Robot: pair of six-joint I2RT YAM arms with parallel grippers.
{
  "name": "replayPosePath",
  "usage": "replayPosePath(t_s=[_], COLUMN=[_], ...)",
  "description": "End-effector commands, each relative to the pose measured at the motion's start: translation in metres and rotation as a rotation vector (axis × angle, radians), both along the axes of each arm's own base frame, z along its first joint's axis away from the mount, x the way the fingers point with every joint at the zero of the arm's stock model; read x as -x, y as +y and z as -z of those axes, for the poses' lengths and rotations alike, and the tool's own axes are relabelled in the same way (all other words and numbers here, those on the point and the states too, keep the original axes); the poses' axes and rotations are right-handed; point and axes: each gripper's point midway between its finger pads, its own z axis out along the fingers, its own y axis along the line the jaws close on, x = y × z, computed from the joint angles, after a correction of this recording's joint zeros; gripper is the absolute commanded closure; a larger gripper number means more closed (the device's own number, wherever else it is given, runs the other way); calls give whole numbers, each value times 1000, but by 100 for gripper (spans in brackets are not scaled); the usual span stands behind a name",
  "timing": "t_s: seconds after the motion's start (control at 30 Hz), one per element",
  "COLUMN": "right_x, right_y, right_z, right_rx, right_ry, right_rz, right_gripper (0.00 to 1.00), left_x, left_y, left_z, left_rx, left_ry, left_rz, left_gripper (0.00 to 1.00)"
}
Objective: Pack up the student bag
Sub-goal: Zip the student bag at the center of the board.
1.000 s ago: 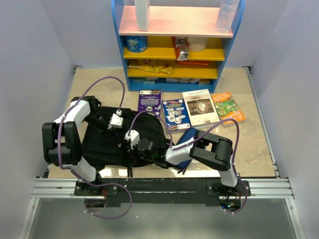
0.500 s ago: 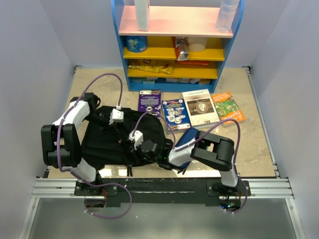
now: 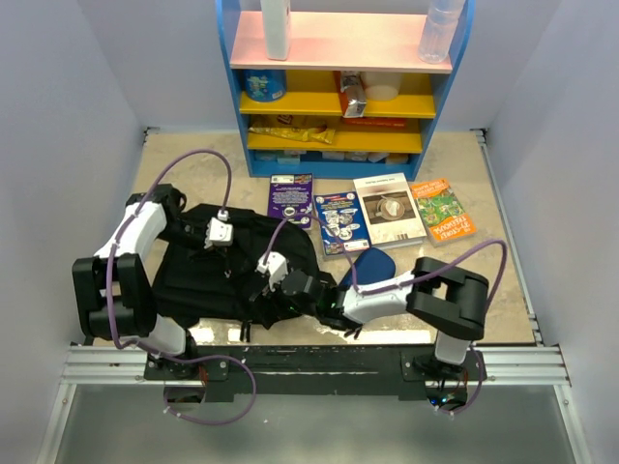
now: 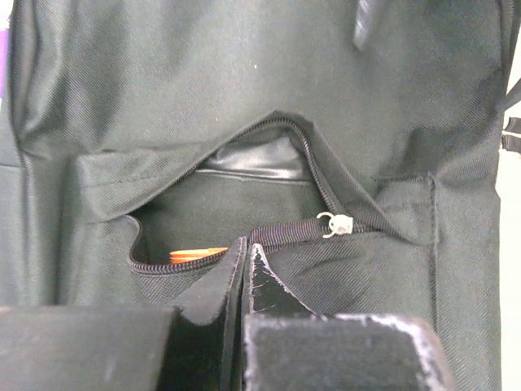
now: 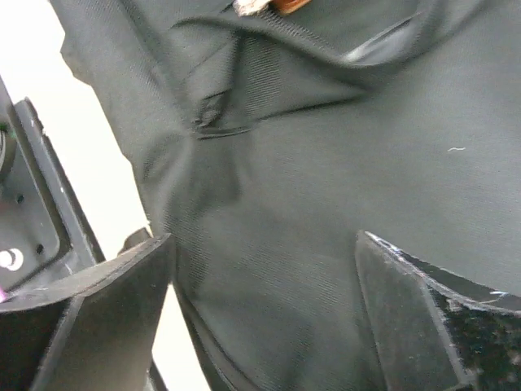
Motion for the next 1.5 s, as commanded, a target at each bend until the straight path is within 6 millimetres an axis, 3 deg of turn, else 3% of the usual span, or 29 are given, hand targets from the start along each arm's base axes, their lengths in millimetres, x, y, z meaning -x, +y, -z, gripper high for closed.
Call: replayPosePath(t_s=[0.0,0.17,0.27,0.3,0.37,0.63,1.07,1.3,1.47], right_x=[-34,-63,-64,-65,-60,-45,-66,-78,-85], right_y=[3,19,33,38,51,71,92,95,96], right_z=[-60,-94,-113,-109,-117,-102,-101,-89,-94], right_rx=[-3,-52,-137,-134,-170,-209,-314,-295,-309], right_ry=[-114,-171,-198,-205,-212,-181,-164,-163,-169], right_rz=[3,-70,-163,-188,-258,-394,-378,-371,-363], right_gripper=[1,1,1,1,8,36,41,43,53], left_x=[-8,4,14,16,20,21,19,19,19], left_y=[-9,-18,-22,-22,-23,-24,-23,-22,-22], left_z=[-33,-46,-47,-48,-44,-45,-49,-47,-46], left_rx=[73,119,138,136,141,144,136,132,138], left_ry=[-197,-225,-232,-253,-256,-271,-271,-261,-253], left_rz=[96,146,197,212,225,232,221,217,215], left_gripper=[100,100,100,100,100,100,100,100,100])
